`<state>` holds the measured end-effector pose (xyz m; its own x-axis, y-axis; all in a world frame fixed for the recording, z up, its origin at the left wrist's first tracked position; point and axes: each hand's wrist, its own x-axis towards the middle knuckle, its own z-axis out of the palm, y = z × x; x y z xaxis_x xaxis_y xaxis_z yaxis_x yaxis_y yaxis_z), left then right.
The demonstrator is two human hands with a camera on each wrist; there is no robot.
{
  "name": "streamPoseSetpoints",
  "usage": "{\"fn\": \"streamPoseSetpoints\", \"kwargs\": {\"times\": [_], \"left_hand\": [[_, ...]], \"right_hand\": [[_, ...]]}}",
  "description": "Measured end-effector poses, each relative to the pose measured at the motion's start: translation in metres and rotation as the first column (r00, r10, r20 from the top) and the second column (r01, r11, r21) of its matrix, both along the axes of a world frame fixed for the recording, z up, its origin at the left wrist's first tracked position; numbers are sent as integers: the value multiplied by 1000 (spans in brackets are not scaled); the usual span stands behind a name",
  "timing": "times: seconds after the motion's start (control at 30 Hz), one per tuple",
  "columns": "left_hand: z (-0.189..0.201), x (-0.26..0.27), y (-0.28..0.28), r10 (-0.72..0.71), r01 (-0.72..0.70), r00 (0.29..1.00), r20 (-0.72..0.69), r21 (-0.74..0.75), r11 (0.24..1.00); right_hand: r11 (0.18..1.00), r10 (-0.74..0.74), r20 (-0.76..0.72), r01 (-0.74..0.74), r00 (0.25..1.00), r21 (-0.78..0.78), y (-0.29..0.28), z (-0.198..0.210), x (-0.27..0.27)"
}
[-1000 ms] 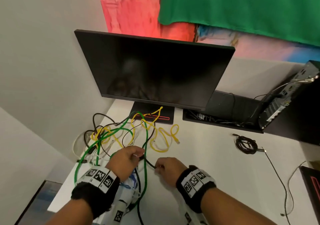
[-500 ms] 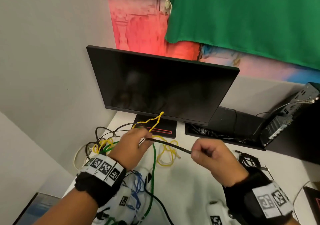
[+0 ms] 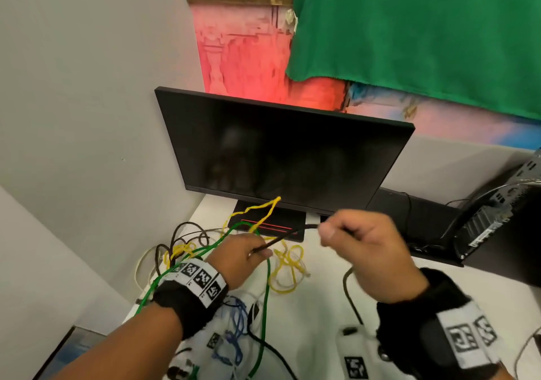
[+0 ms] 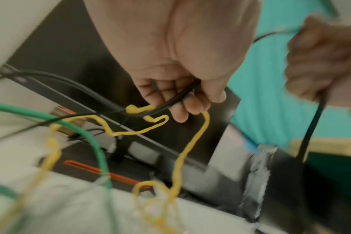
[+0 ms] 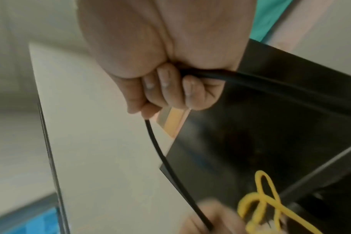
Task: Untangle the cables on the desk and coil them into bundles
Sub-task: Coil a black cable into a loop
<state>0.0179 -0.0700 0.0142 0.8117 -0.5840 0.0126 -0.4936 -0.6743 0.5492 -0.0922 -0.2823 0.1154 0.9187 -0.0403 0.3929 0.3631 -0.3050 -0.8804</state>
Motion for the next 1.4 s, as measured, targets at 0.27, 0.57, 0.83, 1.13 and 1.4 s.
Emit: {"fn": "streamPoseSetpoints", "kwargs": {"times": [0.27, 0.57, 0.83, 1.13, 1.4], "left_hand": [[-22, 35, 69, 265, -265, 964, 20, 141, 954], [42, 2, 9, 5, 10, 991, 136, -109, 994], [4, 22, 51, 310, -329, 944, -114, -234, 915], [-12, 33, 68, 291, -291, 956, 42, -4, 957], [-1, 18, 35, -170, 82, 933, 318, 273, 959]], "right_hand": [[783, -460, -278, 238, 843, -574, -86, -7, -6], [682, -162, -205, -41, 965, -730, 56, -38, 38], [984, -179, 343, 175, 922, 43, 13, 27, 35], [654, -572, -271, 231, 774, -720, -47, -15, 21], [641, -266, 56, 220, 962, -735, 34, 4, 4]]}}
